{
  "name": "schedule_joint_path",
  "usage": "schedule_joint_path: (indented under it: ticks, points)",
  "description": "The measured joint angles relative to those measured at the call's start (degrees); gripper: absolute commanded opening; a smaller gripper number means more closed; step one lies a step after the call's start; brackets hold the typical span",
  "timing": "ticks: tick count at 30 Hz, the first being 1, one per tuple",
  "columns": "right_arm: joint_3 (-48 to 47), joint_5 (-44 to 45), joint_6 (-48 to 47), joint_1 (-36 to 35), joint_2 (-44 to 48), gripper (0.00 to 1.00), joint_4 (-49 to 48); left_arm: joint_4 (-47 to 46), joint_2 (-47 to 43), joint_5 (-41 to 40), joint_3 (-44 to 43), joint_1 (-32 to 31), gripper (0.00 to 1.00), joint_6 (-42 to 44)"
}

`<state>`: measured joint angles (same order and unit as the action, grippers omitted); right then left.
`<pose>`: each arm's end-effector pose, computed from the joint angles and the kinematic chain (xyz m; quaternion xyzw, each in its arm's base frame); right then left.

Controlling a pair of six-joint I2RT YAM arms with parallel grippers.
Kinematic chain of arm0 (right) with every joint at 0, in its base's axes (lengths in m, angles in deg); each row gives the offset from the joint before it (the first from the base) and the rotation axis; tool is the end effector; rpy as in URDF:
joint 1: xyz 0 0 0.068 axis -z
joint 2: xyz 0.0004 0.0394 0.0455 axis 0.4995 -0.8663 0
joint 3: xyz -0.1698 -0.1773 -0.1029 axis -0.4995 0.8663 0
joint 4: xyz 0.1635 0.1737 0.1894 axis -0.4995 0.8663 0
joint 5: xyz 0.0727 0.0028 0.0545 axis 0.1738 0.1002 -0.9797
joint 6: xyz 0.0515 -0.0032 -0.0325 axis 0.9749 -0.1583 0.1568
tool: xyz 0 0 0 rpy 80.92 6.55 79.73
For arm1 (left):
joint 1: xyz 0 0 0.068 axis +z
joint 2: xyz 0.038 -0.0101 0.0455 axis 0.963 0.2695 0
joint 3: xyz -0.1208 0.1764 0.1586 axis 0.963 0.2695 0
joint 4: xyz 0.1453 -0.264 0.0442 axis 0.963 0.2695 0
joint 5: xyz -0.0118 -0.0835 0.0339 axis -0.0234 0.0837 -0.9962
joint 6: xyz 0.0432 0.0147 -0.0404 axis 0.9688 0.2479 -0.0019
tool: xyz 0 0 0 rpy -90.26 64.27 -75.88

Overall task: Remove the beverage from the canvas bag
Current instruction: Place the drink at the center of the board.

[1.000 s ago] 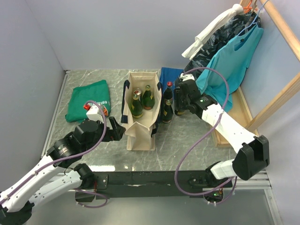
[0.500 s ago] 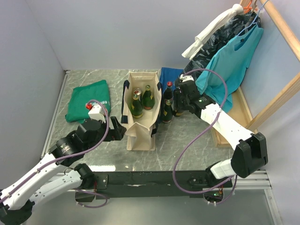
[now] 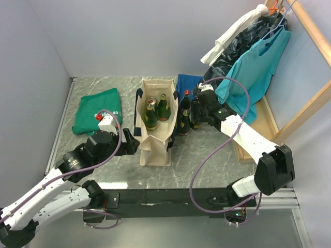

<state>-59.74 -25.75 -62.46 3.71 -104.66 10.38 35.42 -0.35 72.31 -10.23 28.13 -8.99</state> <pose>0.3284 0.1507 0.2585 -0.0568 0.9131 0.0363 0.4022 0.1469 -0.1348 0.3097 -0.0226 0.8591 -0.2479 0.4472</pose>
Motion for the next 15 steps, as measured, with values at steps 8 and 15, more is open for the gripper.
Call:
schedule_joint_path:
  ticks: [8, 15]
  points:
    - [0.1, 0.0, 0.4, 0.1, -1.4, 0.00, -0.3, 0.0, 0.0, 0.0, 0.0, 0.0, 0.96, 0.0]
    - [0.1, -0.3, 1.0, 0.4, -2.5, 0.00, -0.6, 0.0, 0.2, 0.0, 0.0, 0.0, 0.96, 0.0]
